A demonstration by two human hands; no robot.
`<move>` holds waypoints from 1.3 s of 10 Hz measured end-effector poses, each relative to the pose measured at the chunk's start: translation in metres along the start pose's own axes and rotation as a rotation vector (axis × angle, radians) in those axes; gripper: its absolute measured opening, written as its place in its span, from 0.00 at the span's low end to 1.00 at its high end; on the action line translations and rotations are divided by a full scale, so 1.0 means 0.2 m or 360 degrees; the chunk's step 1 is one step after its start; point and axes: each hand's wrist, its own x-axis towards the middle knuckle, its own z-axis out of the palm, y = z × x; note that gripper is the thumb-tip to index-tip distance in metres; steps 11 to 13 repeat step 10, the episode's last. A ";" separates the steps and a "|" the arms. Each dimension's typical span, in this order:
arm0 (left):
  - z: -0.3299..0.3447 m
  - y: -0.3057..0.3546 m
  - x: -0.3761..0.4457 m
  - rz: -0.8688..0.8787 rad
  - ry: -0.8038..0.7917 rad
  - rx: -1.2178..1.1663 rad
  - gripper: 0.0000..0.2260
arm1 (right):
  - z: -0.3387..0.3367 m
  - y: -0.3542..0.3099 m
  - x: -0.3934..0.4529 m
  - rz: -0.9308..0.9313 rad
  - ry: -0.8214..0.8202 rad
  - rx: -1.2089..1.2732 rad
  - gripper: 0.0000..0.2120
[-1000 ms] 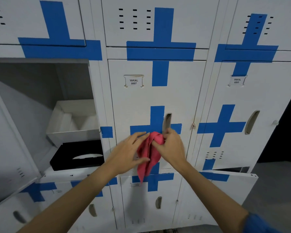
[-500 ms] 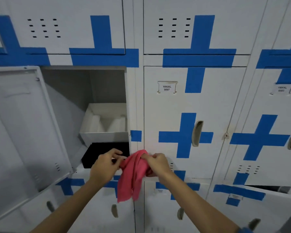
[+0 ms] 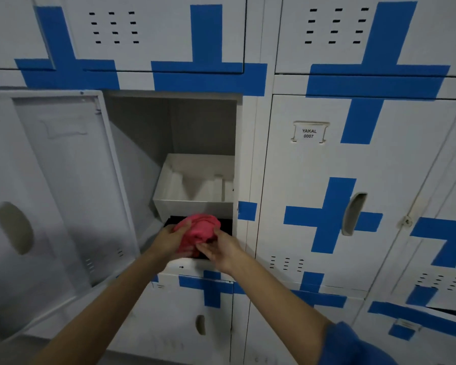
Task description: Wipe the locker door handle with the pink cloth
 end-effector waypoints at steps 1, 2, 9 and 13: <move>0.04 -0.01 0.10 0.0114 0.0084 -0.0119 0.17 | -0.03 -0.01 0.07 -0.0046 0.0053 -0.0147 0.14; 0.06 -0.02 0.19 0.0207 0.0185 -0.0100 0.16 | -0.04 -0.01 0.11 -0.0021 0.0094 -0.0257 0.14; 0.08 -0.18 0.35 0.0366 0.0057 0.1995 0.24 | -0.12 0.00 0.13 -0.0241 -0.0072 -0.0778 0.10; 0.10 -0.15 0.32 0.0507 0.0094 0.1773 0.22 | -0.16 -0.02 0.07 -0.0308 -0.0174 -0.0883 0.18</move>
